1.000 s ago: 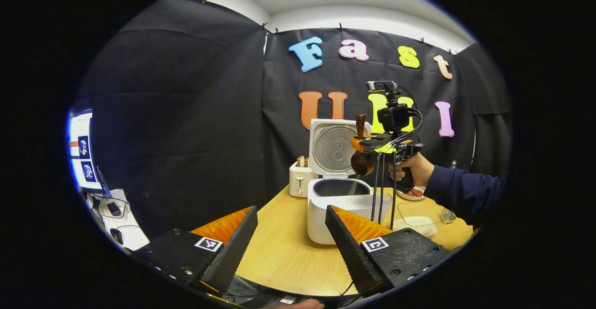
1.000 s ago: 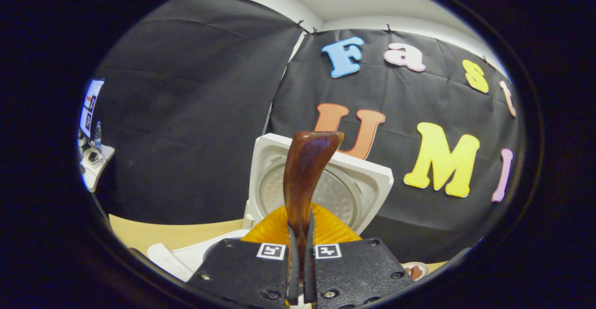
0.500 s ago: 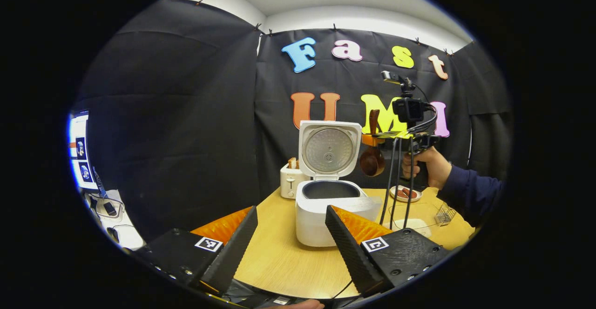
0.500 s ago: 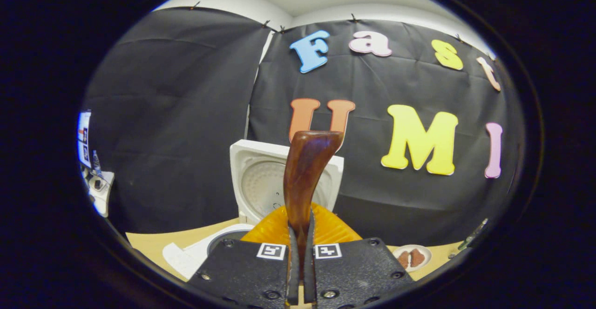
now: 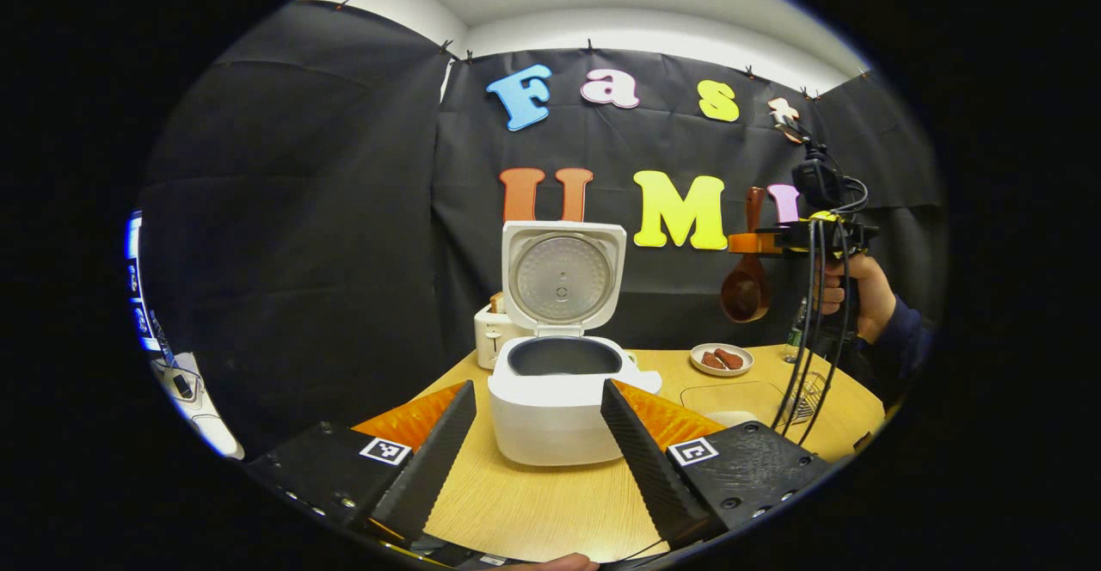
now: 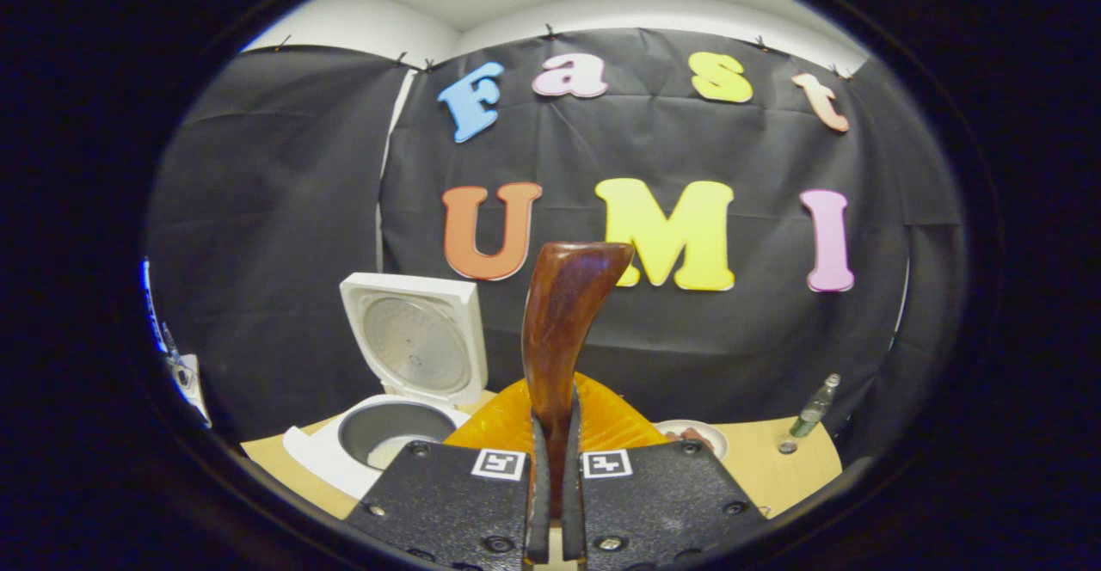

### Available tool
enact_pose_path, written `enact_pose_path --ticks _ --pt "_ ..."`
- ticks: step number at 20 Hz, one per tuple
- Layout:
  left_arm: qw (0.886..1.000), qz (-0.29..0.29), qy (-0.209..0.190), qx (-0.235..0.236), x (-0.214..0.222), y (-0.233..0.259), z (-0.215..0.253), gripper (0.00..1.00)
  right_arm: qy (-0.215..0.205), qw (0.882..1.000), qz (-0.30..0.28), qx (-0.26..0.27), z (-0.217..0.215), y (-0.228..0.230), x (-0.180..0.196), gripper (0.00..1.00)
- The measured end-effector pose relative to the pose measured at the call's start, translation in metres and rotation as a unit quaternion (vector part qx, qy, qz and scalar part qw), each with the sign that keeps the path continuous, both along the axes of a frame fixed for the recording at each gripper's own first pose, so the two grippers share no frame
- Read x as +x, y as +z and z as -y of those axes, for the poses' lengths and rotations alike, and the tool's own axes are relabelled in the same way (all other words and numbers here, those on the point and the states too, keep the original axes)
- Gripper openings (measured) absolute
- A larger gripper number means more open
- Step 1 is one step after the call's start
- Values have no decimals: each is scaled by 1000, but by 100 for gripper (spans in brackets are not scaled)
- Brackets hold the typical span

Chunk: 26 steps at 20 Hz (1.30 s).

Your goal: Close the left gripper, press the button to open the rice cooker; take a wooden spoon from the chopstick holder with the right hand, scoop a spoonful of rice and pour it into the rice cooker, then put the wooden spoon back into the chopstick holder.

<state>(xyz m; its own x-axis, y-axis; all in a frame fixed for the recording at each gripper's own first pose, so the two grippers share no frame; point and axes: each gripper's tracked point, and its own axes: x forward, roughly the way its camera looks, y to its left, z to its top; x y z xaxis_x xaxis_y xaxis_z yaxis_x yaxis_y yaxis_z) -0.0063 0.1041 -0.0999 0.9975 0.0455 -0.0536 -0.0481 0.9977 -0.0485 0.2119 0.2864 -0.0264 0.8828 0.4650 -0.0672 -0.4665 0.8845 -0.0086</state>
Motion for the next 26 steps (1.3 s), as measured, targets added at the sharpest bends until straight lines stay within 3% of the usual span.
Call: enact_pose_path --ticks 5,14,22,26 --pt "1000 5 -18 -9 13 4 24 93 -68 998 12 4 91 -14 27 12" --pt "999 11 -34 -19 34 5 48 93 -149 988 -32 38 197 -61 32 13" --pt "999 -4 -42 7 41 0 71 93 -180 981 -62 33 242 -141 48 17" --pt "999 -2 -41 8 45 6 77 93 -189 975 -93 67 262 -169 49 21"
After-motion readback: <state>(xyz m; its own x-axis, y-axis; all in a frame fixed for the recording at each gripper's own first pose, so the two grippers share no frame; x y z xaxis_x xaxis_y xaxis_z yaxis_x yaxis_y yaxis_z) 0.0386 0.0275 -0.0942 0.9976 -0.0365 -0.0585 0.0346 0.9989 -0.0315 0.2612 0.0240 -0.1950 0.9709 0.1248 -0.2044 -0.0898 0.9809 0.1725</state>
